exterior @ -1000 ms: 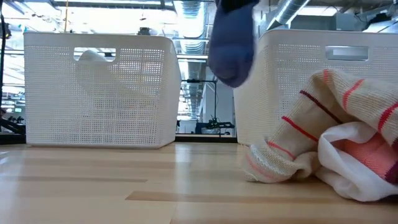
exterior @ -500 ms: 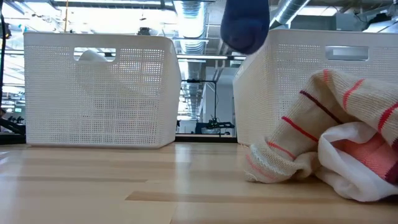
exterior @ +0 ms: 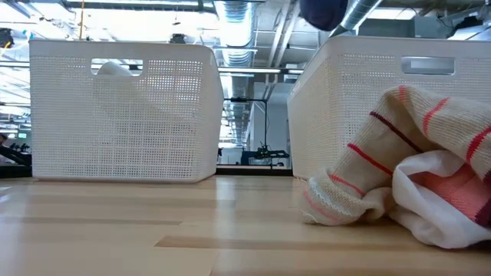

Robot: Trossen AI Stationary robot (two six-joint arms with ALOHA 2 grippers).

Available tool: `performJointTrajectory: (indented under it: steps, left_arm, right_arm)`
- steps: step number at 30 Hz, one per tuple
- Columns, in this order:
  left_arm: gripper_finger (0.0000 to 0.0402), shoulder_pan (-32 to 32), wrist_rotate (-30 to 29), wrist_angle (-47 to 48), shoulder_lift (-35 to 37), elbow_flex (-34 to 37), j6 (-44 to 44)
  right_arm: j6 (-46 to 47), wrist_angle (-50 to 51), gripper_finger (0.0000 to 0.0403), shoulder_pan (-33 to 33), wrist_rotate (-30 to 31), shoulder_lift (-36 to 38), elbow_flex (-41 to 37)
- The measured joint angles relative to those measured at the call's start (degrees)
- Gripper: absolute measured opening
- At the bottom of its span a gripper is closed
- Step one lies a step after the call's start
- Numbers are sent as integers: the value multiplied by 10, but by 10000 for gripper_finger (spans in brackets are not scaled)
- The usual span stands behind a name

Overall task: Sort clothes
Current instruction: Put the blue sock into the left white bin

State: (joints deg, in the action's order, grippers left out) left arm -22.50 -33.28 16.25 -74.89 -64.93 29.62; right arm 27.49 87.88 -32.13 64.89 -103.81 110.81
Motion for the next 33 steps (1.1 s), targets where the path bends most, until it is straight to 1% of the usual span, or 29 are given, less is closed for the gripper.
performJointTrajectory:
  steps: [1,3,6,9,14,16,19,23,28,31,33]
  left_arm:
    - [251,0,7,27,9,0,-21]
    - [249,0,29,75,22,4,-60]
    - [243,0,67,109,34,25,-104]
    - [238,-3,97,119,39,57,-131]
    - [236,-25,104,125,38,105,-156]
    - [236,-36,106,123,38,121,-165]
    - [235,-53,107,105,38,142,-178]
    - [235,-75,109,85,38,161,-200]
    - [235,-95,109,86,38,172,-242]
    - [235,-110,109,103,38,173,-275]
    - [235,-121,109,113,38,173,-293]
  right_arm:
    - [19,22,0,5,0,0,9]
    - [15,17,0,19,0,6,15]
    - [12,19,0,40,0,22,20]
    - [14,20,0,60,-1,46,18]
    - [4,12,0,88,-1,75,18]
    - [-17,-13,0,98,-5,83,17]
    - [-85,-89,0,107,-16,90,17]
    - [-223,-237,1,122,-64,90,17]
    - [-390,-422,2,147,-154,83,17]
    - [-450,-493,3,172,-216,76,17]
    - [-474,-519,3,191,-256,74,17]
